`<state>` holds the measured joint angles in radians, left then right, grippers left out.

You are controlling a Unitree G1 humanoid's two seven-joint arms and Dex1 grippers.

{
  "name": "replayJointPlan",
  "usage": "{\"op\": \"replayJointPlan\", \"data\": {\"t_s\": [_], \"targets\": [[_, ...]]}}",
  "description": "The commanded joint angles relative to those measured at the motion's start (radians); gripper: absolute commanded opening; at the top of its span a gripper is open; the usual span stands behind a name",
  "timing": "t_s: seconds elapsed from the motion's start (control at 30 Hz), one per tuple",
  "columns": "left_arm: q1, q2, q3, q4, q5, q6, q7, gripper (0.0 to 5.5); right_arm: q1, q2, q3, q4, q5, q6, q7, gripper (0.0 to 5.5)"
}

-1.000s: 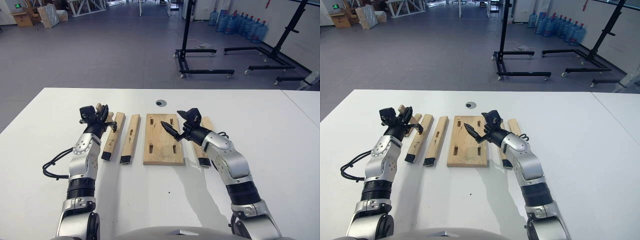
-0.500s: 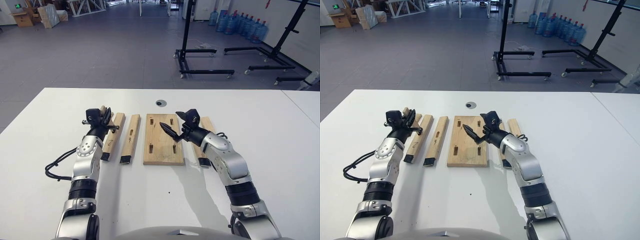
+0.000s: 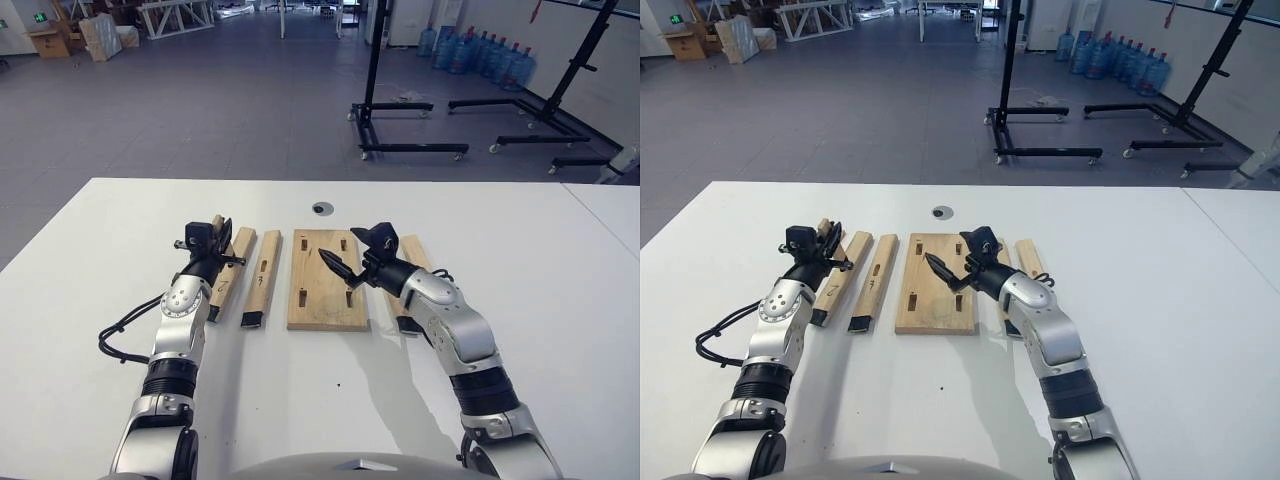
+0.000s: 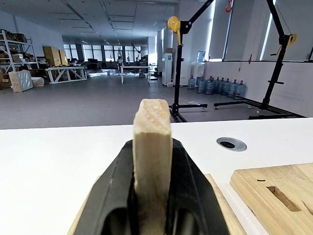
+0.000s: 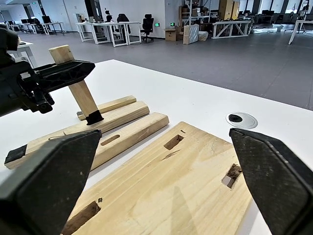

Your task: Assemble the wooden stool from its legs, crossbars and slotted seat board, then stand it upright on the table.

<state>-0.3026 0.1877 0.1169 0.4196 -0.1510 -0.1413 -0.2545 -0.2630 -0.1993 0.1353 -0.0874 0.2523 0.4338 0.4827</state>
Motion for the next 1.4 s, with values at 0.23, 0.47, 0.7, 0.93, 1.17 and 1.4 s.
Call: {"op": "replayJointPlan", "data": {"t_s": [0.23,0.47,0.7,0.93,1.17,1.4], "targets": [[0.043,0.005,-0.046,0.074,0.034,0.120,-0.017,0.39,0.005,0.002,0.010,-0.006,-0.010,-0.010,-0.005,4.81],[0.040,0.002,-0.045,0.088,0.027,0.118,-0.006,1.07,0.004,0.009,0.012,-0.005,-0.013,-0.011,-0.007,4.81],[0.037,0.003,-0.020,0.049,0.007,0.129,0.003,2.04,-0.002,0.015,0.010,-0.002,-0.015,-0.009,-0.004,4.81],[0.034,0.035,0.012,-0.296,-0.011,0.277,0.050,2.68,-0.011,0.021,0.009,0.003,-0.017,-0.009,-0.006,4.81],[-0.186,0.099,0.024,-0.674,-0.042,0.606,0.098,2.68,-0.012,0.029,0.011,0.005,-0.018,-0.011,-0.009,4.81],[-0.425,0.107,-0.022,-0.510,0.002,0.716,0.120,2.68,-0.023,0.035,0.010,0.013,-0.021,-0.013,-0.012,4.81]]}}
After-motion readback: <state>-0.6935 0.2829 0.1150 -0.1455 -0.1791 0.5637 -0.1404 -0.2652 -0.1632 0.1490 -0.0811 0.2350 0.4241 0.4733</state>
